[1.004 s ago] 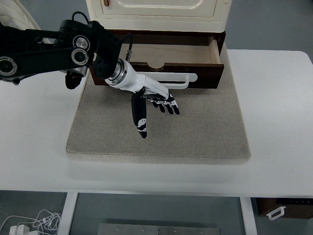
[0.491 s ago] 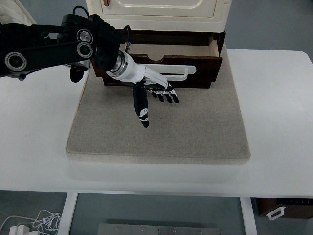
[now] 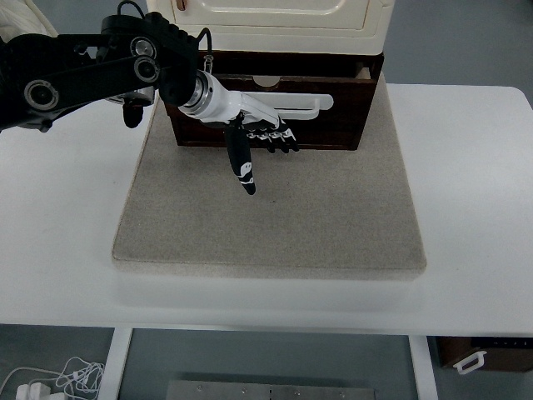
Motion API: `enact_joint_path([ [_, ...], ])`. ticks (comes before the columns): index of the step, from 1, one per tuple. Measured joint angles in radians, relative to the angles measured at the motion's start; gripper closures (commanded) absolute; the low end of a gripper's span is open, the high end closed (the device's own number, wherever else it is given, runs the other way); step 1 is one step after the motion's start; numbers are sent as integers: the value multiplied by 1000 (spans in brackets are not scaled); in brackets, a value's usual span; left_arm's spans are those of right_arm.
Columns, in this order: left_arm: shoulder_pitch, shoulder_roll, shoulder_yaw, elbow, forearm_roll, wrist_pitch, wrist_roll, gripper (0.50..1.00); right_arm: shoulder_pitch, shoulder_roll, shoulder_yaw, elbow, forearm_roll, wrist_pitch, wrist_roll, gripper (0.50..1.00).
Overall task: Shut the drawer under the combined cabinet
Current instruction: 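Push the drawer front with the left hand toward the cabinet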
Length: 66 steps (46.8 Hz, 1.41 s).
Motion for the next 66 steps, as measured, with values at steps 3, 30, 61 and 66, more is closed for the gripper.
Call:
enact_joint_path([
  [3,2,0,0,12,-1,0,-5,500,1,0,0,0,0,0,0,548],
  [30,25,-1,-31,97,-1,3,-17,500,1,0,0,0,0,0,0,548],
  [61,30,-1,-30,118,-1,16,-26,500,1,0,0,0,0,0,0,548],
  [66,30,-1,-30,117,0,21,-26,500,1,0,0,0,0,0,0,548],
])
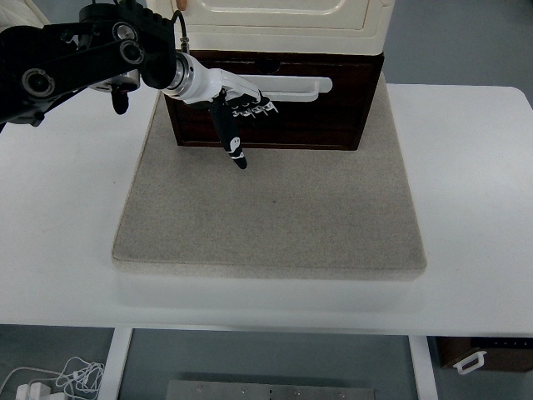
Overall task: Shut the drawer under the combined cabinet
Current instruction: 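Push the drawer front with the left hand toward the cabinet, then lift the left hand up and away from the closed drawer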
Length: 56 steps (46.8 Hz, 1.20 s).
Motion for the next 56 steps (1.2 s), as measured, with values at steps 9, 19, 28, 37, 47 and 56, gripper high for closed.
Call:
enact_joint_path([
  [9,0,-2,0,-13,0,31,-2,500,0,0,0,0,0,0,0,548],
  [19,0,-1,0,-11,0,48,-3,500,0,0,0,0,0,1,0,548],
  [28,0,1,0,-45,1,40,-4,500,0,0,0,0,0,1,0,548],
  [37,4,1,0,-182,-7,37,-4,500,0,0,0,0,0,1,0,548],
  [47,31,3,-171,-238,-31,-5,-75,500,0,0,0,0,0,1,0,548],
  [56,88,2,-382,-215,-47,-63,-120,500,0,0,0,0,0,0,0,548],
])
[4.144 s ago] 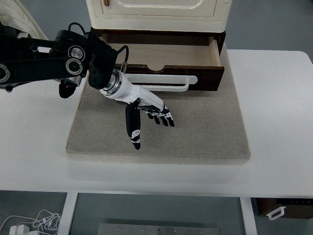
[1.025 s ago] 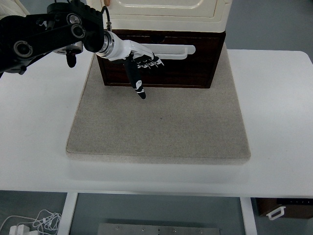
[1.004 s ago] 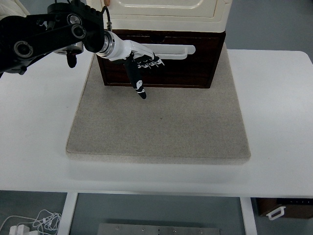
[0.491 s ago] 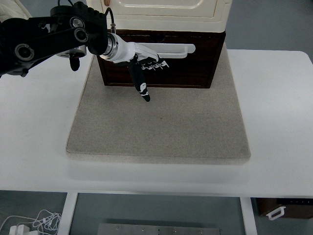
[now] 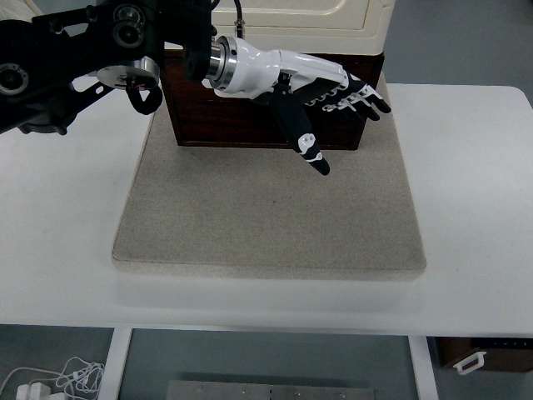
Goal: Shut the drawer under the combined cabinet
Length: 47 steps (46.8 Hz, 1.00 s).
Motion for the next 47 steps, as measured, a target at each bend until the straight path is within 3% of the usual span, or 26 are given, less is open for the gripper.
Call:
enact_joint_path([
  [9,50,-1,-208,47,-38,0,-65,500,0,0,0,0,0,0,0,548],
  [28,31,-2,-697,250,-232,13,-117,500,0,0,0,0,0,0,0,548],
  [39,19,12,-776,415,-250,69,-168,500,1,0,0,0,0,0,0,548],
  [47,7,17,-790,564,-251,198,-206,500,1,0,0,0,0,0,0,548],
])
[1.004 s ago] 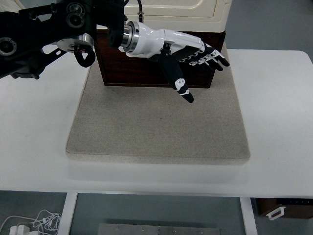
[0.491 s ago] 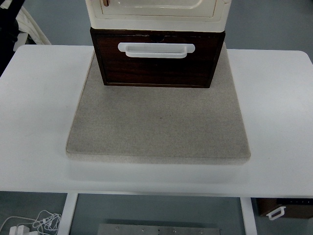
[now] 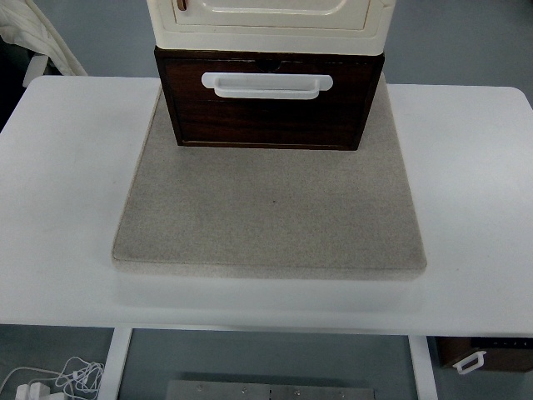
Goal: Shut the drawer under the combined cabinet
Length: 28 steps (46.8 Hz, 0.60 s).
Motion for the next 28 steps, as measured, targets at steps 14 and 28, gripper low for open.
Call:
enact_joint_path([
  [14,15,3,20,265,-44,48,-1,500,0,0,0,0,0,0,0,548],
  [28,135,-19,20,405,-80,47,3,500,-1,0,0,0,0,1,0,548],
])
